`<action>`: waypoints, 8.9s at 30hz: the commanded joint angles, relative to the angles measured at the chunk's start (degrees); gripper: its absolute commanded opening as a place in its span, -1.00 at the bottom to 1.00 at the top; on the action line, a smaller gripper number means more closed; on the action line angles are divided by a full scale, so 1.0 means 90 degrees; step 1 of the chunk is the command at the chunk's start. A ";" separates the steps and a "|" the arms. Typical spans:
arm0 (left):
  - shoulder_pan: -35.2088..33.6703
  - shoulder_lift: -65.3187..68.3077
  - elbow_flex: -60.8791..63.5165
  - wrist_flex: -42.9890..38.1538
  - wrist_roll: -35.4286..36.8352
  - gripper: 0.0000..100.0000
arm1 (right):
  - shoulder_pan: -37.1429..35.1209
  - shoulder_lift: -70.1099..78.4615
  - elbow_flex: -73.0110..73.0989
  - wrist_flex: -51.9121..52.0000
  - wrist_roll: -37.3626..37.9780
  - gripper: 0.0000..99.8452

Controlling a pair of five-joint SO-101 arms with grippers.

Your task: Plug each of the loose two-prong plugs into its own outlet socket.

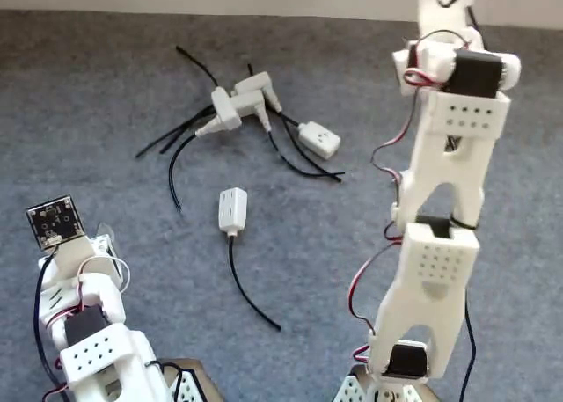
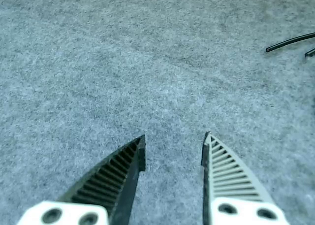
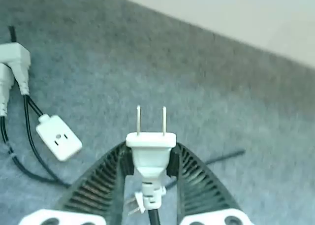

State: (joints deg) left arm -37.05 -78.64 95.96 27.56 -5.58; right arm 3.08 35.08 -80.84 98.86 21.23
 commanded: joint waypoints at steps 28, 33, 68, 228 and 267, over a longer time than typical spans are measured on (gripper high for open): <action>0.0132 -0.0083 -0.0093 -0.0078 -0.0010 -0.60 | 0.0308 -0.9148 1.6317 -0.3941 0.1543 -0.99; 0.0132 -0.0083 -0.0093 -0.0078 -0.0010 -0.60 | 0.0396 -0.9617 1.7656 -0.4811 0.1543 -0.99; 0.0122 -0.0083 -0.0093 -0.0078 -0.0010 -0.60 | 0.1919 -0.9617 1.7529 -0.4889 0.2315 -0.45; 0.0142 -0.0083 -0.0093 -0.0078 -0.0010 -0.60 | 0.4068 -0.5289 1.3573 -0.6198 0.2676 -0.55; 0.0298 -0.0083 -0.0103 -0.0078 -0.0010 -0.60 | 0.0571 -0.4830 1.3651 -0.4918 -0.0459 -0.55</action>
State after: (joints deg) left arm -35.47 -78.64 95.96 27.56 -5.58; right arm 11.08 -5.80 42.42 53.32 19.82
